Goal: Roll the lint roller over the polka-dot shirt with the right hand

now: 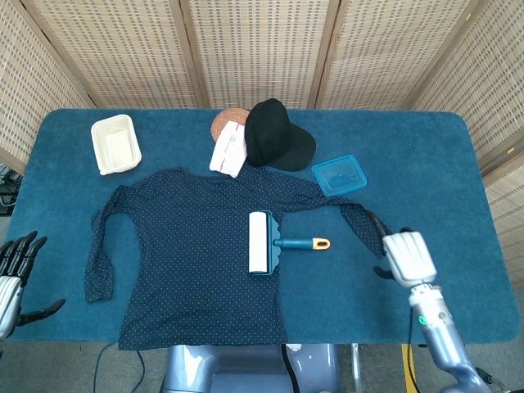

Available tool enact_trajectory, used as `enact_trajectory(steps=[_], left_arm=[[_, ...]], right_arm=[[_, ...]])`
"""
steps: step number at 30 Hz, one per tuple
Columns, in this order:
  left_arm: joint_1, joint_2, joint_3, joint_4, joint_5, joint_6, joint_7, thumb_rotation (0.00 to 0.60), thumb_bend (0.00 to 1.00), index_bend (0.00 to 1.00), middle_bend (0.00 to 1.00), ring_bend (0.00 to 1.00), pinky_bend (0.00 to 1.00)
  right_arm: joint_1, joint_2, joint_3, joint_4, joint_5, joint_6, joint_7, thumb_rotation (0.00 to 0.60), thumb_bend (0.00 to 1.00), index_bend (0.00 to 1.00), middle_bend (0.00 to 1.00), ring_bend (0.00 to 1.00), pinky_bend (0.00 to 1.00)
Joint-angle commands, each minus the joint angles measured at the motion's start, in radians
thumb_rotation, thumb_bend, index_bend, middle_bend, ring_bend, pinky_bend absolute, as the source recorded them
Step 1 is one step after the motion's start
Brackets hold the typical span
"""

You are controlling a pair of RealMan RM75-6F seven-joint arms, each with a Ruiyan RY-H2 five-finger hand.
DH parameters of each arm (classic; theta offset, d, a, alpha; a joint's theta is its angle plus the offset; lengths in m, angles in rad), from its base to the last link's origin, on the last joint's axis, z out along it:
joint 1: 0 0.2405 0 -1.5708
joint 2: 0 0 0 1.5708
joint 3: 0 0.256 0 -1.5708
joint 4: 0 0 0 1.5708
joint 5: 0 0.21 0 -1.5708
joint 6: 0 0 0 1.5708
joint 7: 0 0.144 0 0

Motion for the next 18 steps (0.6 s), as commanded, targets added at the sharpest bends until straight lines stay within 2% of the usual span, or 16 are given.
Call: enact_trajectory(steps=[1, 5, 7, 8, 13, 15, 18], left_arm=[[-0.006, 0.001, -0.005, 0.002, -0.014, -0.013, -0.005, 0.6, 0.0, 0.0, 0.0, 0.0, 0.0], [-0.016, 0.005, -0.012, 0.007, -0.037, -0.034, -0.019, 0.6, 0.0, 0.0, 0.0, 0.0, 0.0], [-0.018, 0.007, -0.016, 0.008, -0.047, -0.038, -0.027, 0.6, 0.0, 0.0, 0.0, 0.0, 0.0], [-0.019, 0.009, -0.018, 0.009, -0.052, -0.04, -0.032, 0.6, 0.0, 0.0, 0.0, 0.0, 0.0], [-0.022, 0.016, -0.022, 0.012, -0.065, -0.05, -0.054, 0.6, 0.0, 0.0, 0.0, 0.0, 0.0], [-0.025, 0.021, -0.02, 0.012, -0.063, -0.058, -0.067, 0.6, 0.0, 0.0, 0.0, 0.0, 0.0], [-0.029, 0.025, -0.017, 0.014, -0.062, -0.065, -0.075, 0.6, 0.0, 0.0, 0.0, 0.0, 0.0]], right_arm=[[0.143, -0.076, 0.077, 0.001, 0.214, -0.13, -0.134, 0.6, 0.0, 0.0, 0.98, 1.0, 1.0], [0.244, -0.133, 0.106, 0.004, 0.441, -0.159, -0.227, 0.6, 0.0, 0.0, 1.0, 1.0, 1.0], [0.285, -0.16, 0.107, 0.01, 0.507, -0.146, -0.274, 0.6, 0.0, 0.03, 1.0, 1.0, 1.0], [0.307, -0.178, 0.105, 0.015, 0.537, -0.133, -0.302, 0.6, 0.01, 0.05, 1.0, 1.0, 1.0], [0.396, -0.264, 0.102, 0.058, 0.663, -0.082, -0.394, 0.6, 0.13, 0.31, 1.0, 1.0, 1.0], [0.428, -0.307, 0.103, 0.088, 0.711, -0.057, -0.414, 0.6, 0.17, 0.35, 1.0, 1.0, 1.0], [0.453, -0.361, 0.094, 0.135, 0.721, -0.026, -0.416, 0.6, 0.25, 0.38, 1.0, 1.0, 1.0]])
